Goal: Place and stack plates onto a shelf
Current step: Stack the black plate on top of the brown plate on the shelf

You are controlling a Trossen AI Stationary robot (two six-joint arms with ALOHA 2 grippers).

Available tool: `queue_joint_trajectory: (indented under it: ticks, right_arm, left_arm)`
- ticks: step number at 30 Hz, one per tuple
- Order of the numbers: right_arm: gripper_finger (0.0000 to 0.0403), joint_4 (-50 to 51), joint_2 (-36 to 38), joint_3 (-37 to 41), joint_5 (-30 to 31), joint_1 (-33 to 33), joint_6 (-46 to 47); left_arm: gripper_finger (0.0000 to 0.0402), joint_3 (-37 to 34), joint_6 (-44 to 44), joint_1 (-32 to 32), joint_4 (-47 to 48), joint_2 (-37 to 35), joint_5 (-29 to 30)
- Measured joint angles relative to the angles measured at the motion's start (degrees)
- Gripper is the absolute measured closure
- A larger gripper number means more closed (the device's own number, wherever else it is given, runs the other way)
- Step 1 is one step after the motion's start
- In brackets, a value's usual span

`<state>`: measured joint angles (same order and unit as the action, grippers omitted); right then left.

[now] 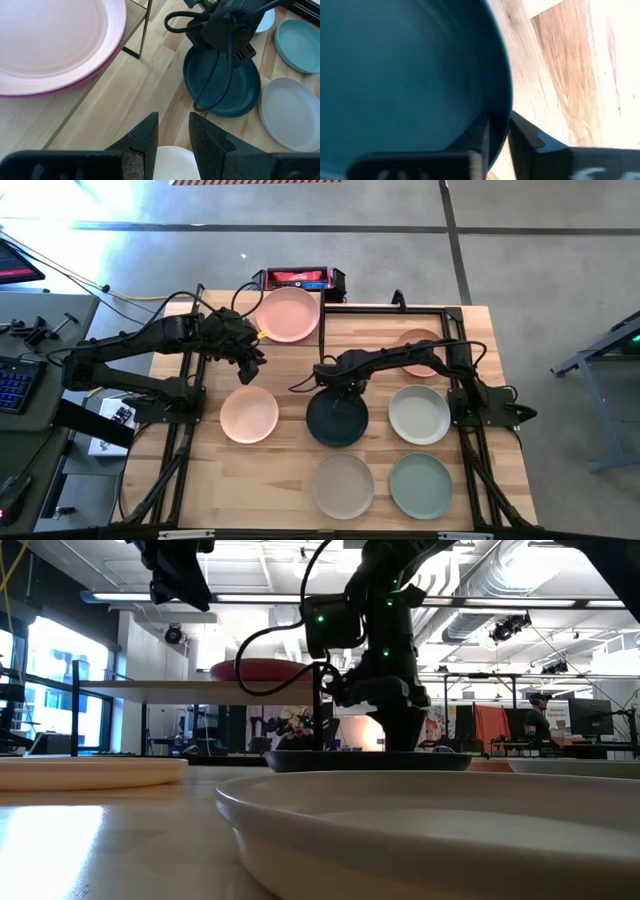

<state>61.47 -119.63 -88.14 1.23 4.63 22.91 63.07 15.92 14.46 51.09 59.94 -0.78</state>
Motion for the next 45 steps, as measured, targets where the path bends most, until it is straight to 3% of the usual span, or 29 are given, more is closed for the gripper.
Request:
queue_joint_trajectory:
  ticks: [2,10,25,45]
  right_arm:
    - [0.0395,0.1,0.1,-0.1,-0.4,0.2,0.6]
    - [0.0399,2.1,0.8,-0.1,-1.9,0.3,0.7]
    - [0.0402,3.0,11.6,-0.1,-2.8,0.3,1.3]
    - [0.0403,2.6,18.9,-0.1,-3.0,0.4,3.6]
  left_arm:
    - [0.0303,0.0,0.0,0.0,0.0,0.0,0.0]
    - [0.0303,0.0,0.0,0.0,0.1,0.0,0.0]
    - [0.0303,0.0,0.0,0.0,0.1,0.0,0.0]
    - [0.0303,0.0,0.7,0.0,0.1,0.0,0.0]
